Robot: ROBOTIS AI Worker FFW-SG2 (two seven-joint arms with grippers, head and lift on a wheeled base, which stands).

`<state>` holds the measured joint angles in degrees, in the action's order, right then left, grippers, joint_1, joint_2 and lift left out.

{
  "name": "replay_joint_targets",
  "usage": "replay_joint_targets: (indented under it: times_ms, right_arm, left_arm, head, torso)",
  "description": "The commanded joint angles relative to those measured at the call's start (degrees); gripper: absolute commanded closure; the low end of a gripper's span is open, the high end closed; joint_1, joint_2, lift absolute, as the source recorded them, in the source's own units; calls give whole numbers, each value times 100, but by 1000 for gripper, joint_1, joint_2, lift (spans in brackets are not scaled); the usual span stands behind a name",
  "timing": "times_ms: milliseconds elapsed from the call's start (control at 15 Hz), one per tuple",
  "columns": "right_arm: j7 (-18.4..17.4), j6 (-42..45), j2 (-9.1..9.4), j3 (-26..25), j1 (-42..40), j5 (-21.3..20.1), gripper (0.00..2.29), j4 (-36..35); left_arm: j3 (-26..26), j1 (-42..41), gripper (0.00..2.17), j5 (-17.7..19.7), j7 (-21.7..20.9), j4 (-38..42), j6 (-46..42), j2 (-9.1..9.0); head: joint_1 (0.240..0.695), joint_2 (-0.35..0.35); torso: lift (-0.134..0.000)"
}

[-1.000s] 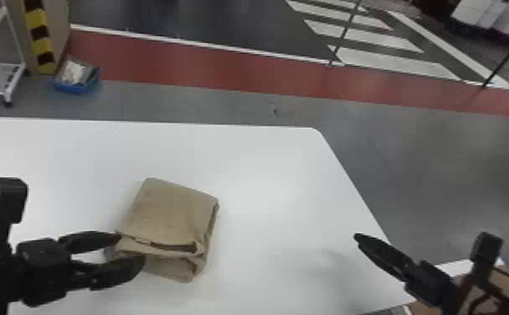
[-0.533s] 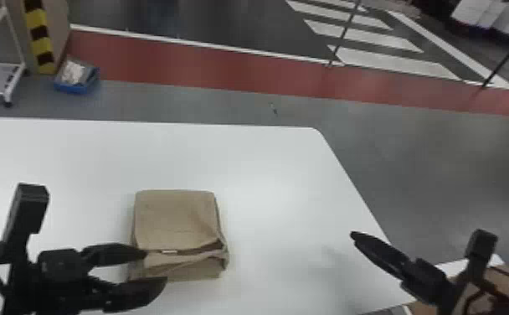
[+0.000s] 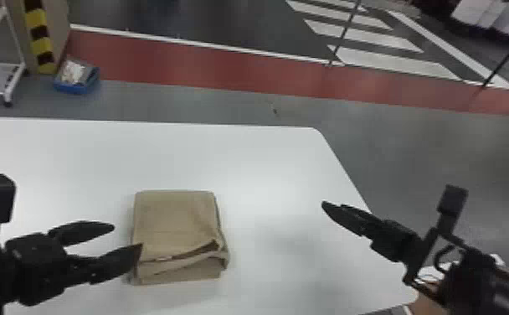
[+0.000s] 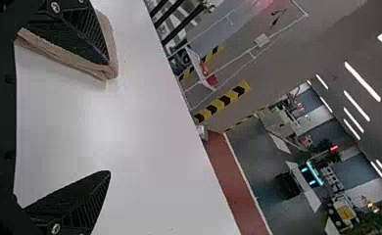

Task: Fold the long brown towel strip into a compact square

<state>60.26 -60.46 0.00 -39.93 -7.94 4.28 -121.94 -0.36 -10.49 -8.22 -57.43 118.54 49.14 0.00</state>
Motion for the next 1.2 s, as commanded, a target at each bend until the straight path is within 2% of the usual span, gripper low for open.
replay_joint_targets:
  times_ms: [0,67,133,200,333,400,467,667,867,1133]
  right_arm:
    - [-550,1391,5,1400,-217,-911,87,-181]
    - [-884,1901,5,2015,-217,-1649,83,-173]
    - [-1139,2200,5,2481,-208,-2194,83,-120]
    - [-1403,2253,5,2885,-138,-2554,87,-14]
    - [-1464,1848,5,3254,117,-2502,97,258]
    - [-1544,1778,5,3492,223,-2581,174,399]
    - [-1544,1743,5,3676,346,-2660,221,583]
    - [-1544,1514,5,4177,671,-3205,221,1014]
    - [-1623,1339,5,4414,979,-3556,221,1392]
    - [-1614,1040,5,4581,1198,-4163,221,1743]
  left_arm:
    - [-8,-129,259,277,31,11,-154,-15]
    - [-43,-173,259,321,-84,-6,-154,-15]
    - [-61,-182,259,400,-260,-33,-154,-15]
    - [-78,-191,259,462,-347,-50,-154,-15]
    - [-43,-173,259,444,-277,-50,-154,-15]
    - [1,-129,259,444,-260,-59,-154,-15]
    - [53,-112,259,435,-251,-59,-154,-15]
    - [106,-103,259,444,-251,-68,-154,-15]
    - [150,-103,259,453,-251,-77,-154,-15]
    - [141,-103,259,453,-277,-50,-154,-15]
  head:
    - [695,-350]
    - [695,-350]
    - [695,-329]
    - [695,-310]
    - [695,-281]
    - [695,-259]
    - [695,-217]
    - [695,-159]
    - [695,-118]
    - [695,-115]
  torso:
    - [-124]
    - [-124]
    - [-124]
    - [-124]
    - [-124]
    - [-124]
    - [-124]
    - [-124]
    - [-124]
    - [-124]
